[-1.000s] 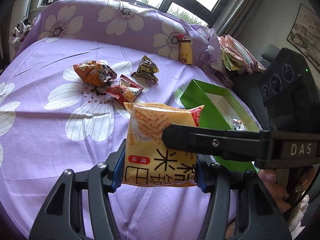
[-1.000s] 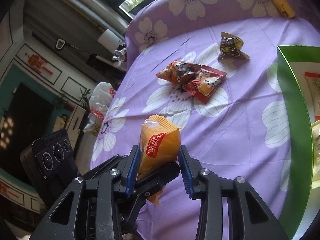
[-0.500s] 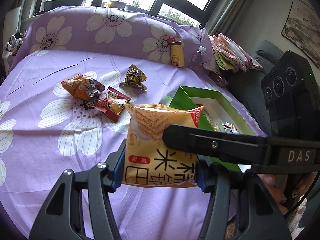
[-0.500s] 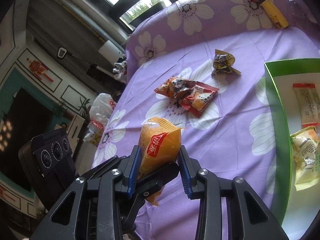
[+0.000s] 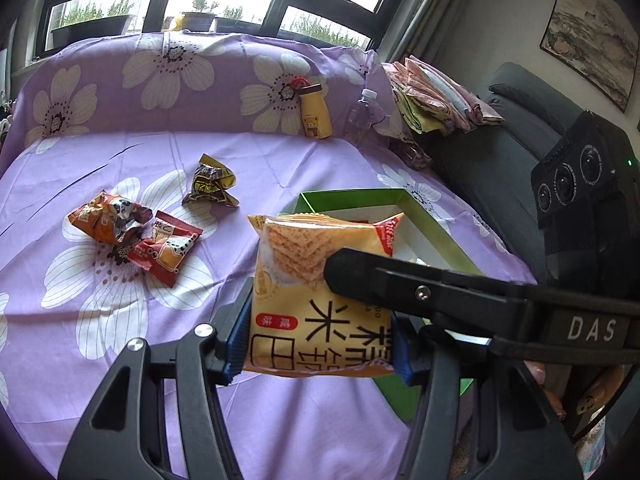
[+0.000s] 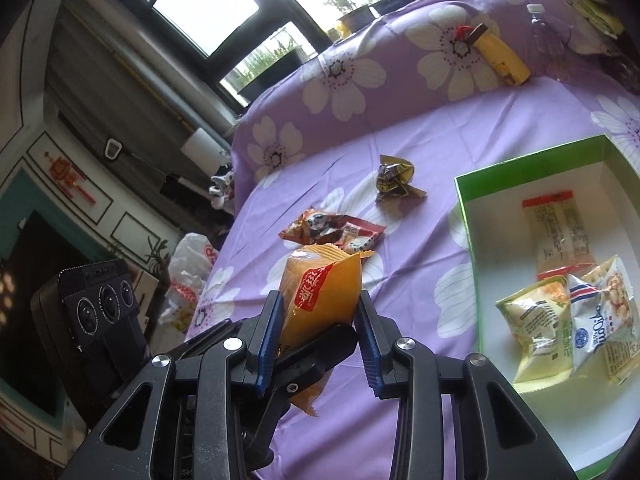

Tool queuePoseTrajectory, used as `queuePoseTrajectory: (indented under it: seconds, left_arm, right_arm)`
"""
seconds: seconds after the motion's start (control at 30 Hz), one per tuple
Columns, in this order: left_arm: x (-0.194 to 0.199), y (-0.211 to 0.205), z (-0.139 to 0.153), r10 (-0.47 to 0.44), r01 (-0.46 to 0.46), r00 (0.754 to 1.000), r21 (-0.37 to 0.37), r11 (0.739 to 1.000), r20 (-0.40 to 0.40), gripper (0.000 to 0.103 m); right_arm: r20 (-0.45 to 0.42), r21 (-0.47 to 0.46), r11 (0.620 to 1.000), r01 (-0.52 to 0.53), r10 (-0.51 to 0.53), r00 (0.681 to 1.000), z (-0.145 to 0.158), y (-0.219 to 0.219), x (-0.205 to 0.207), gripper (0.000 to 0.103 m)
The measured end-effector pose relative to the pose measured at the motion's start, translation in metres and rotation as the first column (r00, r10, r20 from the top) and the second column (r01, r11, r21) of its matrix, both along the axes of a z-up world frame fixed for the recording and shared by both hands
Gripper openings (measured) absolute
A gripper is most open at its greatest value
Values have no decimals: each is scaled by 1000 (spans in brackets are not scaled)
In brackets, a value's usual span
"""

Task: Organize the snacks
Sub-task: 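Carry both held packets with both grippers over the green box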

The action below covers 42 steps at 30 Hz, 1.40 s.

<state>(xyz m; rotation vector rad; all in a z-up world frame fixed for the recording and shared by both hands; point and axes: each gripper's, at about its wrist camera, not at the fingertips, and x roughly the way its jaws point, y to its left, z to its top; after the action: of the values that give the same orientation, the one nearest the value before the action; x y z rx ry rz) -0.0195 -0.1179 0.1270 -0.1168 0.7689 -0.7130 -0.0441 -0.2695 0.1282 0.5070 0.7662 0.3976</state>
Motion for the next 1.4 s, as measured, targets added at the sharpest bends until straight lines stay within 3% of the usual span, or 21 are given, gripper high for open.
queuePoseTrajectory:
  seconds: [0.67,1.4]
  left_arm:
    - [16,-101,-2,-143,144,989,22,989,-39,56]
    - [30,-144,-29,-175,180,974,20,983,-145,58]
  right_arm:
    - [-36,106,976,193,-190,981,-7,-98,-8,37]
    - [-106,34,953,300,-295,950,-29,-136,-2,37]
